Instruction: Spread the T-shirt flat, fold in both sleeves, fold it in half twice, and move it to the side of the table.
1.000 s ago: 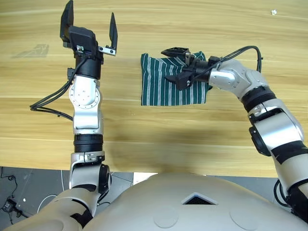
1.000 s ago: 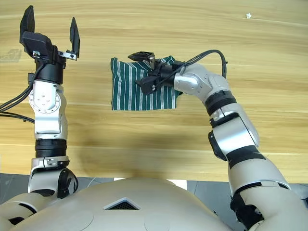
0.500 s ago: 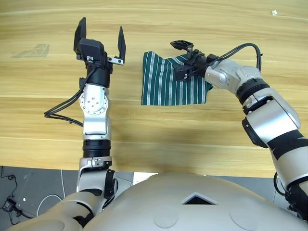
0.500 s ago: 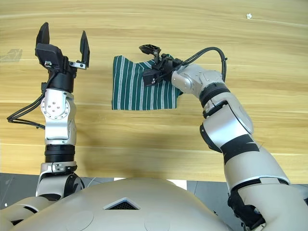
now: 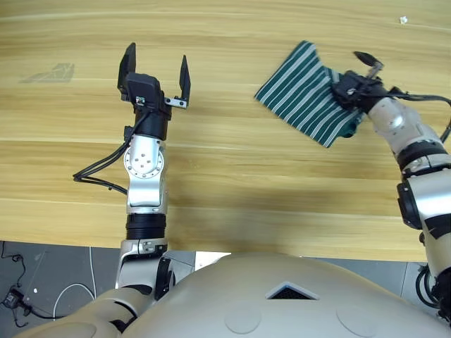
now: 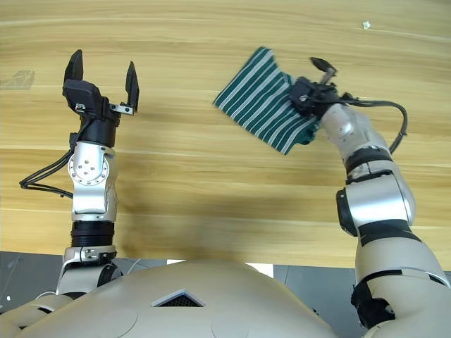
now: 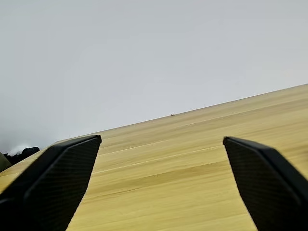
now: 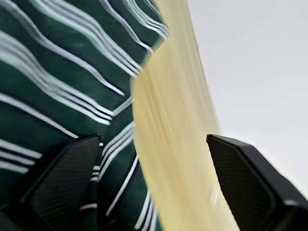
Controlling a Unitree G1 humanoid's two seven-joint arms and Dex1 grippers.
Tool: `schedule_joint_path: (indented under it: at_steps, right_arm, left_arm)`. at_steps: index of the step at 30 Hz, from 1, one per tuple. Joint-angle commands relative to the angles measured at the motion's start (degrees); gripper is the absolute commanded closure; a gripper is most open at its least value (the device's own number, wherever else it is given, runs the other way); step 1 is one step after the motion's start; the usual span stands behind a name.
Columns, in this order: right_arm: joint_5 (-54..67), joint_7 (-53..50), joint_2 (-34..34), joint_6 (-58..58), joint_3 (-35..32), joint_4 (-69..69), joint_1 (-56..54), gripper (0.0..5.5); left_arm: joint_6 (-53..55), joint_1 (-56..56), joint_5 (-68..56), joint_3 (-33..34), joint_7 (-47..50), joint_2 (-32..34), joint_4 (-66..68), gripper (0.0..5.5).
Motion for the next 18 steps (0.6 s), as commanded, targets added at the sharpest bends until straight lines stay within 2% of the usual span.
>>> schedule_joint_path:
  at_steps: [1,7,12,15,18]
  right_arm:
    - [8.1,0.4,-7.0,3.3,-8.8,-0.6,9.5,1.39]
    - [11.6,-4.4,-10.5,4.3,-13.7,-3.7,22.2,1.39]
    - [11.5,-9.8,-10.8,3.2,-14.9,-10.5,24.5,1.39]
    - [12.3,-16.3,-13.1,-0.3,-18.6,-19.3,22.9,1.39]
    - [7.9,-26.7,-15.3,-2.0,-24.0,-36.0,23.9,1.39]
  left_arm:
    - [0.6,4.4,0.4,-0.2,1.0,-1.4,-3.5,0.8]
    - [0.5,10.1,1.9,-1.5,3.0,-3.9,-6.6,0.8]
    - [0.3,11.0,3.5,-3.2,3.5,-5.2,-6.0,0.8]
    - [-0.5,10.5,4.7,-3.2,4.6,-5.6,-6.2,0.8]
    - [-1.9,9.8,5.6,-0.7,8.4,-6.6,-8.8,0.8]
